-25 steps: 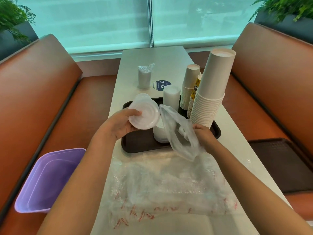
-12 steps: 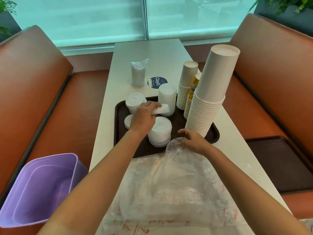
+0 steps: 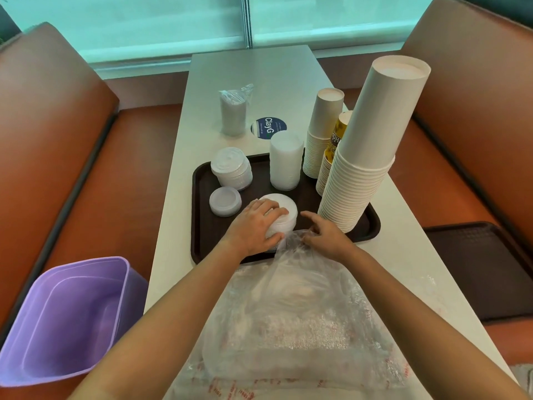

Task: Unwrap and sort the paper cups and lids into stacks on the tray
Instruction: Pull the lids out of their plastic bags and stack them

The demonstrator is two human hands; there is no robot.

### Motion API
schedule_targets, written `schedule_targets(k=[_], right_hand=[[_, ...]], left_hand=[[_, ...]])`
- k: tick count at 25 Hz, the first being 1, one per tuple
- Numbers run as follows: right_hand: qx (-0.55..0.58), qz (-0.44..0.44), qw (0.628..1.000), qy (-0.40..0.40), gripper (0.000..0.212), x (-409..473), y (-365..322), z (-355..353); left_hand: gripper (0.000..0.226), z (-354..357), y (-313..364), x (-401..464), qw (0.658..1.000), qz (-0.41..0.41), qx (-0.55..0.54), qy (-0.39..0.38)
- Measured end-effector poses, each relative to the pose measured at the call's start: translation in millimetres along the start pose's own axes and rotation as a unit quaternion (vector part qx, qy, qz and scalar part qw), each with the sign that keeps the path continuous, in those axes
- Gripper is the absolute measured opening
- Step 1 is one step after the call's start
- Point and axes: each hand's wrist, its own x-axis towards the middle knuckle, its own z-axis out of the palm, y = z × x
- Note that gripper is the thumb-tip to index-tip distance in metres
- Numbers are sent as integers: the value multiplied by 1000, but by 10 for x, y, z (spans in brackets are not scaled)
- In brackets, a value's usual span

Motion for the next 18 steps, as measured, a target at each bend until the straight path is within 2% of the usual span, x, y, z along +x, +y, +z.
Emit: schedule_targets(k=[5, 7, 9, 11, 13, 15, 18], right_hand=[[17, -19, 1000, -13, 63, -1, -52, 8], [29, -29, 999, -16, 61, 13, -63, 15], [25, -32, 999, -14, 61, 29, -63, 23], [15, -27, 999, -13, 64, 42, -64, 37], [2, -20, 1000, -14, 72, 72, -56, 50], [-7, -24, 1000, -9, 82, 112, -45, 69], [9, -41, 999, -1, 86, 153, -46, 101]], left_hand=[[48, 117, -60, -30, 995, 2, -12, 103], [50, 137, -48, -76, 988, -30, -50, 146], [58, 149, -18, -131, 969, -102, -135, 182], [64, 160, 49, -186, 916, -201, -270, 218], [65, 152, 145, -193, 825, -319, -412, 219], [64, 107, 217, -146, 744, -405, -503, 173], [65, 50, 234, -13, 686, -446, -559, 131]])
